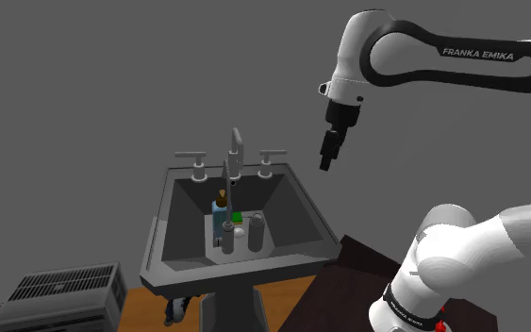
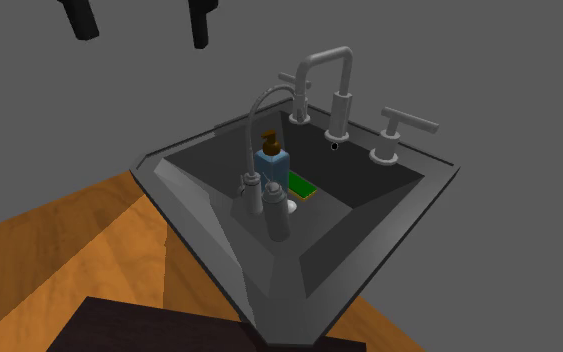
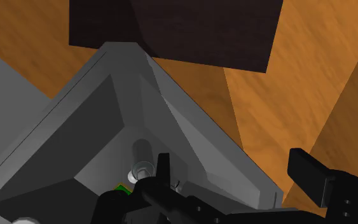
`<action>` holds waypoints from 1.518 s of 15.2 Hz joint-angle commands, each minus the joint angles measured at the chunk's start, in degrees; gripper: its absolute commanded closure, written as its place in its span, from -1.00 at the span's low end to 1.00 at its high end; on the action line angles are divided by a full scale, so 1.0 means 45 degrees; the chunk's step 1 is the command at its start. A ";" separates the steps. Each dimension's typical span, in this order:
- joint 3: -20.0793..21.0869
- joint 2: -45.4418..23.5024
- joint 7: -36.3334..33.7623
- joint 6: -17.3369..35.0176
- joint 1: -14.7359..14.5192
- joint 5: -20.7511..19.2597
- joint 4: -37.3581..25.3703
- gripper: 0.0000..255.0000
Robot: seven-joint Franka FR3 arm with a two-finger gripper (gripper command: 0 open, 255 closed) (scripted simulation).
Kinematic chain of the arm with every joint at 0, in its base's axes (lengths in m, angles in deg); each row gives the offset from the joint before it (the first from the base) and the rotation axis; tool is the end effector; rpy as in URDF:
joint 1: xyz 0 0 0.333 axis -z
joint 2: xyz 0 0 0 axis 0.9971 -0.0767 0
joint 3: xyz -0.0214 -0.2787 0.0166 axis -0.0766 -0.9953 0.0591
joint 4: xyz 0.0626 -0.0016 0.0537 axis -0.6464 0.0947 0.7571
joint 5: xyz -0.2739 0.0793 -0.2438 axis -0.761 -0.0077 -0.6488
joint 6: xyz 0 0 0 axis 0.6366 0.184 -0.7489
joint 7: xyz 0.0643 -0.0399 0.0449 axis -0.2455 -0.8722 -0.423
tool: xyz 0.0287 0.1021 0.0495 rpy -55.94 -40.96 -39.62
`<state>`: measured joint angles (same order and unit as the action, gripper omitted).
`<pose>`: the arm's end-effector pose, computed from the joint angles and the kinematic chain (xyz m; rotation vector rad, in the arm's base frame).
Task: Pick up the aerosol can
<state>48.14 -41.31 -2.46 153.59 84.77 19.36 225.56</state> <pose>0.3148 0.0036 0.5420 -3.0581 -0.2546 0.0002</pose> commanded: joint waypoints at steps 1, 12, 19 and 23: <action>0.0000 0.0000 0.0000 0.0000 0.0000 0.0000 0.0000 -1.00; -0.0725 -0.5165 0.1405 0.3304 -0.0095 -0.0125 -0.0636 -1.00; -0.1019 -0.8825 0.2303 0.4730 -0.0138 0.0102 -0.2075 -1.00; -0.1079 -1.0954 0.2792 0.5240 -0.0101 0.0303 -0.3236 -1.00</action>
<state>43.42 -87.89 9.39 176.83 84.19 20.51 212.83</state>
